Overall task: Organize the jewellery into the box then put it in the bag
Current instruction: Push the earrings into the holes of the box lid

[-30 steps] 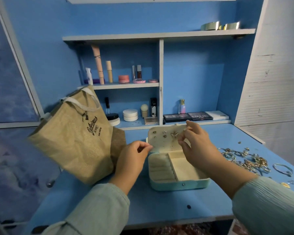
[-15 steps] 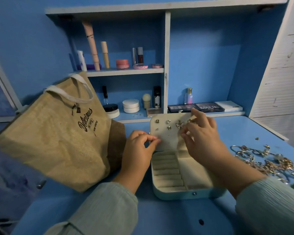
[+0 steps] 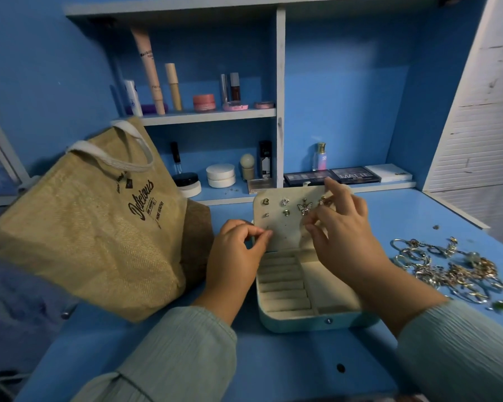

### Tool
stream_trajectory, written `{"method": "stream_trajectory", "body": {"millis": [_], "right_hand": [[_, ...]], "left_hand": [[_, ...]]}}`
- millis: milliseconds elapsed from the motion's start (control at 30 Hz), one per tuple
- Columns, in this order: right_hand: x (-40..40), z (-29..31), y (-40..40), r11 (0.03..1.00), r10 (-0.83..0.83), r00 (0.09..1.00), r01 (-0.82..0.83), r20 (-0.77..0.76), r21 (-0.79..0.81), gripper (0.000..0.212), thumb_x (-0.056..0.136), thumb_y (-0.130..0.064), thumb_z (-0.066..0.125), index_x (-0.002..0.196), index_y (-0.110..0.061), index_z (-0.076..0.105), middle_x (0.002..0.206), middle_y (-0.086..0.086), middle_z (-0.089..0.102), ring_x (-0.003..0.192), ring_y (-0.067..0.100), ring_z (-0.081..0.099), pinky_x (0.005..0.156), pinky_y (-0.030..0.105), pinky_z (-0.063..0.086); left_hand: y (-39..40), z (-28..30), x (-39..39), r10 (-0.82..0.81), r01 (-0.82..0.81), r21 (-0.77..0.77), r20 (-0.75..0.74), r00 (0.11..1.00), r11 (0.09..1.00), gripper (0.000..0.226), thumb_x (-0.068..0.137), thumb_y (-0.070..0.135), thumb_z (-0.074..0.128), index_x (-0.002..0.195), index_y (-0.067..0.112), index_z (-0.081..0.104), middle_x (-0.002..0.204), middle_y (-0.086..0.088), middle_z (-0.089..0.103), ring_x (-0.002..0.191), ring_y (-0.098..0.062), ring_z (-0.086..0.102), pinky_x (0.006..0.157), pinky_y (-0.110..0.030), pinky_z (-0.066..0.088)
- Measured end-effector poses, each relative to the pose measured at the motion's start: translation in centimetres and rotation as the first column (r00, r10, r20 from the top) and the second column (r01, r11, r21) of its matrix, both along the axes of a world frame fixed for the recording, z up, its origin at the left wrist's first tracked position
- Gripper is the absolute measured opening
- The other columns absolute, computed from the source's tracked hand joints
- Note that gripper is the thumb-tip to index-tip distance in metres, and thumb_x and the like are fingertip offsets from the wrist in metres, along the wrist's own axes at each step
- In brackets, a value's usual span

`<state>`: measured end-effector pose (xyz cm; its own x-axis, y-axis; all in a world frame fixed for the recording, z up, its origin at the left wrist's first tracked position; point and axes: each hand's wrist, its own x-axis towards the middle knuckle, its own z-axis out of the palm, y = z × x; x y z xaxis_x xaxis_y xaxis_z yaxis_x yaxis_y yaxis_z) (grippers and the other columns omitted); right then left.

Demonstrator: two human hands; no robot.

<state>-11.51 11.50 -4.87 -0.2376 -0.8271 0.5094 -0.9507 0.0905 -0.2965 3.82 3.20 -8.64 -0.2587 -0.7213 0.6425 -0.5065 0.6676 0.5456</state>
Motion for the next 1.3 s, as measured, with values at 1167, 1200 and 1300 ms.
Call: {"method": "stream_trajectory", "body": {"millis": [1167, 1200, 1300], "right_hand": [[0.6, 3.4, 4.1, 0.986, 0.064, 0.998, -0.066, -0.017, -0.153, 0.007, 0.089, -0.013, 0.055, 0.091, -0.010, 0.062, 0.102, 0.004, 0.054, 0.098, 0.026, 0.042, 0.080, 0.023, 0.027], [0.8, 3.9, 4.3, 0.987, 0.078, 0.997, -0.078, 0.001, -0.139, 0.007, 0.089, -0.014, 0.054, 0.091, -0.011, 0.060, 0.099, 0.001, 0.052, 0.097, 0.022, 0.041, 0.076, 0.019, 0.024], [1.5, 5.0, 4.7, 0.989, 0.122, 0.990, -0.116, 0.068, -0.092, 0.004, 0.088, -0.013, 0.053, 0.085, -0.015, 0.055, 0.088, -0.005, 0.050, 0.090, 0.015, 0.044, 0.070, 0.022, 0.030]], "left_hand": [[0.0, 1.2, 1.3, -0.172, 0.155, 0.125, 0.139, 0.975, 0.980, 0.018, 0.085, 0.042, 0.060, 0.091, 0.026, 0.055, 0.085, 0.018, 0.047, 0.076, 0.003, 0.047, 0.066, -0.006, 0.036], [0.1, 1.3, 1.4, -0.188, 0.171, 0.119, 0.152, 0.970, 0.978, 0.015, 0.085, 0.040, 0.060, 0.089, 0.027, 0.054, 0.085, 0.017, 0.048, 0.076, 0.003, 0.047, 0.067, -0.006, 0.037], [0.3, 1.3, 1.9, -0.228, 0.213, 0.090, 0.205, 0.952, 0.973, 0.012, 0.085, 0.036, 0.063, 0.083, 0.027, 0.055, 0.083, 0.015, 0.049, 0.075, 0.001, 0.046, 0.066, -0.005, 0.036]]}}
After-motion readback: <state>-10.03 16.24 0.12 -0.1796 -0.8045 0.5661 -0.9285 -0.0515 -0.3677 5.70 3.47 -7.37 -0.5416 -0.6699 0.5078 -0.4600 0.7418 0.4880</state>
